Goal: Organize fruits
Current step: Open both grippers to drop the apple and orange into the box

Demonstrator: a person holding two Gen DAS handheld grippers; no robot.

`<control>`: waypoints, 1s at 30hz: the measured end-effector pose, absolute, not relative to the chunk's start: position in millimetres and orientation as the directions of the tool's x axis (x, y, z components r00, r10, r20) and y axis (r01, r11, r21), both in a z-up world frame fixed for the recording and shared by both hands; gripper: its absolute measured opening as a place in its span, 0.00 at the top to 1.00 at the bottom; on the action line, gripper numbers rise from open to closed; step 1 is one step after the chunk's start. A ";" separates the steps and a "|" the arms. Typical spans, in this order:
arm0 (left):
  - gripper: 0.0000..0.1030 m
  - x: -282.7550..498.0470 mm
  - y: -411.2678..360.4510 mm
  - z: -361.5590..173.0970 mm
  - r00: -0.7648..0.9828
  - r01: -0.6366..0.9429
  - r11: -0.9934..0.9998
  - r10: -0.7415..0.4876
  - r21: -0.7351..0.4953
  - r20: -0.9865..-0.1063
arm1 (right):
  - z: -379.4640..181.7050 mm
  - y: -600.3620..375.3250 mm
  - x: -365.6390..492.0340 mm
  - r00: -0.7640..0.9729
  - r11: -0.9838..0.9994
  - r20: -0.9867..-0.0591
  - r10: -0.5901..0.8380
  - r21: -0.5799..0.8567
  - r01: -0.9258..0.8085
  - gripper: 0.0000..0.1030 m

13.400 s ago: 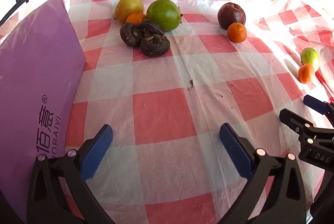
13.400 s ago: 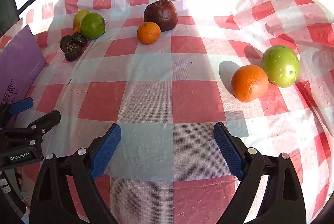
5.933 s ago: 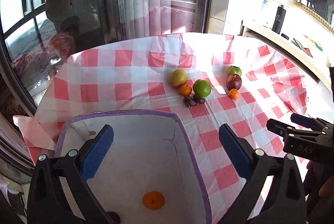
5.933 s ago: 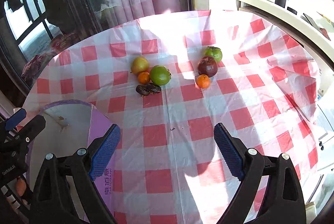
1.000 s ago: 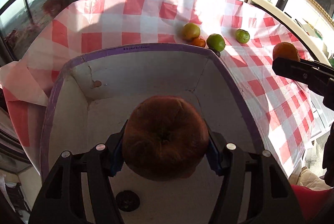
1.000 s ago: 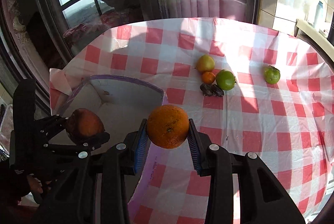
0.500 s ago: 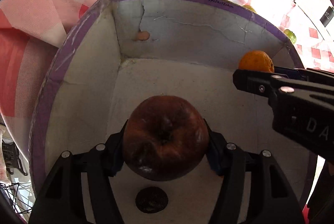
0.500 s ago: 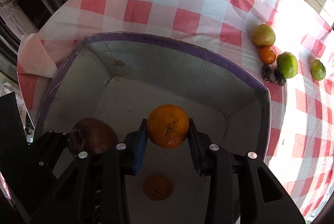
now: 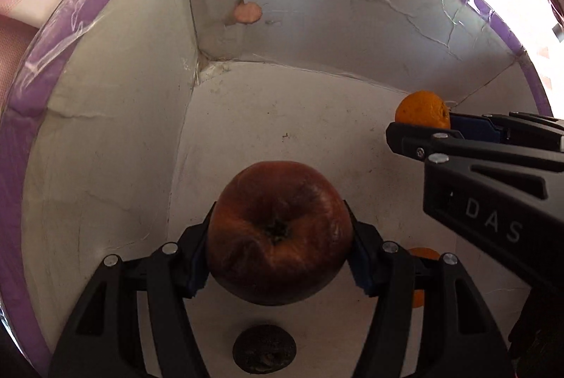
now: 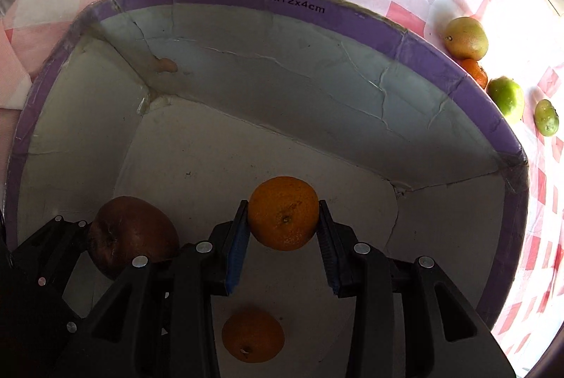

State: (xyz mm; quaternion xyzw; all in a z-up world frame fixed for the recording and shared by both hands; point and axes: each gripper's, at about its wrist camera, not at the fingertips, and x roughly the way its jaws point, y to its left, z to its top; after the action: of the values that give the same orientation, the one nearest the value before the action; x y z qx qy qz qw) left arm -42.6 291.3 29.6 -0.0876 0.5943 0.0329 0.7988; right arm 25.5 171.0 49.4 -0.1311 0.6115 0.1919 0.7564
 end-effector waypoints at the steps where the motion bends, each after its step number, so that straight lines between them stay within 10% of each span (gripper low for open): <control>1: 0.39 -41.8 290.7 29.1 0.292 -0.149 0.984 -0.050 -0.097 -0.955 | 47.0 168.7 26.8 0.173 0.897 -0.977 0.126 0.037 -0.441 0.64; 10: 0.38 -37.1 294.5 25.6 0.298 -0.127 0.988 -0.050 -0.092 -0.953 | 45.0 160.7 24.5 0.179 0.904 -0.977 0.115 0.029 -0.426 0.64; 14: 0.37 -40.0 288.6 28.6 0.307 -0.135 0.986 -0.050 -0.096 -0.950 | 47.6 166.0 19.2 0.189 0.903 -0.975 0.120 0.028 -0.429 0.41; 22: 0.34 -57.3 297.1 45.1 0.385 -0.154 0.975 -0.091 -0.162 -0.918 | 60.4 180.2 -0.4 0.263 0.868 -0.956 0.131 -0.018 -0.496 0.26; 30: 0.16 -81.3 303.0 76.4 0.546 -0.147 0.931 -0.205 -0.334 -0.812 | 113.6 147.1 -4.3 0.325 0.842 -0.831 0.451 0.275 -0.464 0.24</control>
State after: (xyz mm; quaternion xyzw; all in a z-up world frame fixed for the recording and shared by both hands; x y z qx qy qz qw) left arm -81.3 303.0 76.4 -0.1848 0.4761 -0.0169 0.8596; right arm -4.3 147.1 113.6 -0.0068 0.5083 0.2809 0.8140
